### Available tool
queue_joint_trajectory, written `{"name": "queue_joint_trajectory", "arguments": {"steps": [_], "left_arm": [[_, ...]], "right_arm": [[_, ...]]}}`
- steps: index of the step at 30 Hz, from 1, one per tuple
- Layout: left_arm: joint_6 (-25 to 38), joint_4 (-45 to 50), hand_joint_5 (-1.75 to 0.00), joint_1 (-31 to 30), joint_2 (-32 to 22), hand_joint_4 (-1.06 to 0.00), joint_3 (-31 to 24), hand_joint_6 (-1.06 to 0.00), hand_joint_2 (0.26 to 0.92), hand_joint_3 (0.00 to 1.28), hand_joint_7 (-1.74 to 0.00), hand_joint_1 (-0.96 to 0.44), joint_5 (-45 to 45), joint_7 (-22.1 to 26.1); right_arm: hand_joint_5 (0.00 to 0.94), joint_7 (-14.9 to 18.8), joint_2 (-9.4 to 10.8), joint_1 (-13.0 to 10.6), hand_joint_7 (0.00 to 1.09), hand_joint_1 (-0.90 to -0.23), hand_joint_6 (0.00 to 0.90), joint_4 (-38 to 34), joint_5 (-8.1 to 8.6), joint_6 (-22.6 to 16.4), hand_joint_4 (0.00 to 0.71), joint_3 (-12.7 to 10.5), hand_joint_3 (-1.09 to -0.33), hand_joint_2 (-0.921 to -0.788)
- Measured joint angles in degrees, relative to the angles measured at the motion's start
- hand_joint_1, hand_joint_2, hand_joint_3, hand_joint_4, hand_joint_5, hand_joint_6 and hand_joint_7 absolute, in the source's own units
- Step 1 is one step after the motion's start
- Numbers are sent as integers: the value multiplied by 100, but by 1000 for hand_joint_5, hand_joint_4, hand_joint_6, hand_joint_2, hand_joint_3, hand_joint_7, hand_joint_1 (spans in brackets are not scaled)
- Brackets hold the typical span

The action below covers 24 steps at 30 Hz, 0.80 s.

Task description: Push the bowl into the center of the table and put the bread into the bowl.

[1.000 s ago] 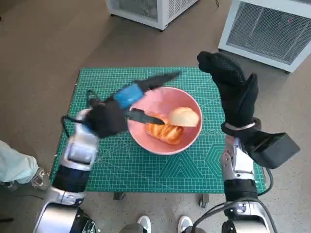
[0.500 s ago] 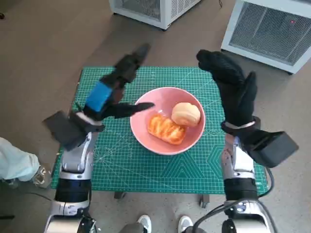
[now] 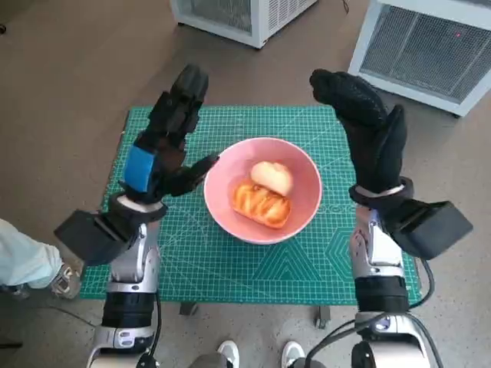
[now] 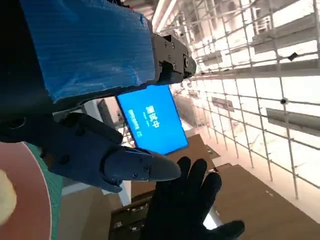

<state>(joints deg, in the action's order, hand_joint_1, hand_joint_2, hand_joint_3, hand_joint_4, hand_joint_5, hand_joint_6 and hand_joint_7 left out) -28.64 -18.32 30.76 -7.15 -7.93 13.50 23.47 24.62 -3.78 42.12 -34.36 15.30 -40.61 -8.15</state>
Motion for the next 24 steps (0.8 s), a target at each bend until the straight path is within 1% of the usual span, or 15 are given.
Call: {"name": "queue_joint_trajectory", "arguments": {"steps": [10,24], "left_arm": [[-32,-80,-8,6,-43,-106,38,-192,921,371,-45,-735,36,132],[142,-75,-12,7,-44,-120,105,-200,921,367,-60,-726,77,210]], "right_arm": [[0,0,-11,1,491,-671,58,-32,2,0,207,21,-763,-921],[0,-3,-63,0,495,-671,56,16,-2,1,207,67,-764,-921]]}}
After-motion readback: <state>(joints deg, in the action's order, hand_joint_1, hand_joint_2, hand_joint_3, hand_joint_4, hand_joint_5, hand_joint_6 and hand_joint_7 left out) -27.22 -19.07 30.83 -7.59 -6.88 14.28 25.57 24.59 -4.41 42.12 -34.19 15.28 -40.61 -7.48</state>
